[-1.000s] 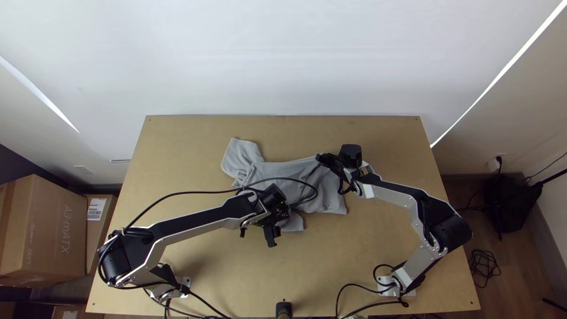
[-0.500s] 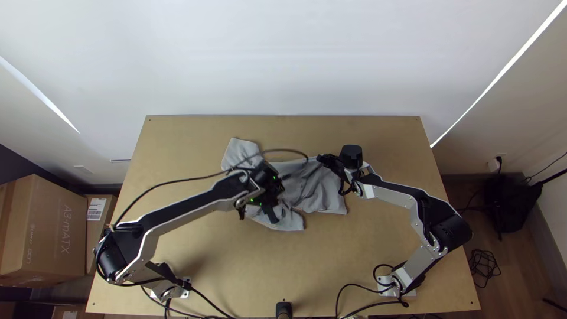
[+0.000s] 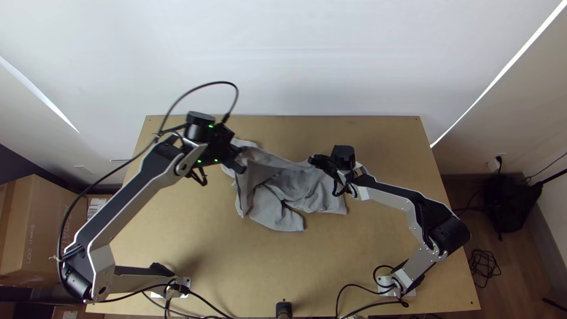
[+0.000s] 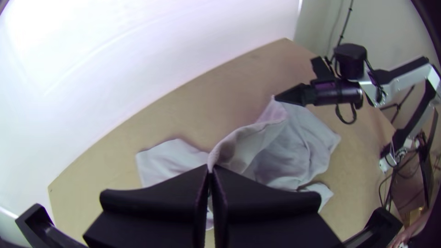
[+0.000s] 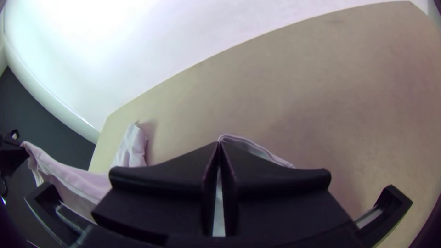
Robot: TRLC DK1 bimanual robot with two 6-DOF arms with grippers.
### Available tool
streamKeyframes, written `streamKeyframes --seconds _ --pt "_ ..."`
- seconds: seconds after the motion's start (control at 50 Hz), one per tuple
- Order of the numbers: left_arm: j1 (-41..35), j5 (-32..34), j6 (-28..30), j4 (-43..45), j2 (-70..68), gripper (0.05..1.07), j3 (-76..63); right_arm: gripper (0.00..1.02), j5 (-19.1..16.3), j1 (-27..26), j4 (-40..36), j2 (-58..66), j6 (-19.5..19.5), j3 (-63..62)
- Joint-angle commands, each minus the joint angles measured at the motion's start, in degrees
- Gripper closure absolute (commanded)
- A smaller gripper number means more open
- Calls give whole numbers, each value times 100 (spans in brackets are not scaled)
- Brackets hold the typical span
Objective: Fold the t-shirt
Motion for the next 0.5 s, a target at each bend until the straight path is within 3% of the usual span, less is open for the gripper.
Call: streamKeyframes --seconds 0.0,0.08,0.18,0.38,0.48 --pt "425 -37 -182 -86 -343 105 122 88 49 28 135 99 -97 440" --pt "715 -37 -261 -95 -458 105 113 66 49 -86 126 169 -53 607" --pt "935 -37 -376 -95 -572 105 69 51 154 -218 -199 -33 158 616" --pt "1155 -37 -525 -42 -713 105 -71 49 163 -376 -691 -1105 281 98" --pt "1199 -37 -613 -16 -721 105 -124 49 154 -350 -1368 -1817 413 -201"
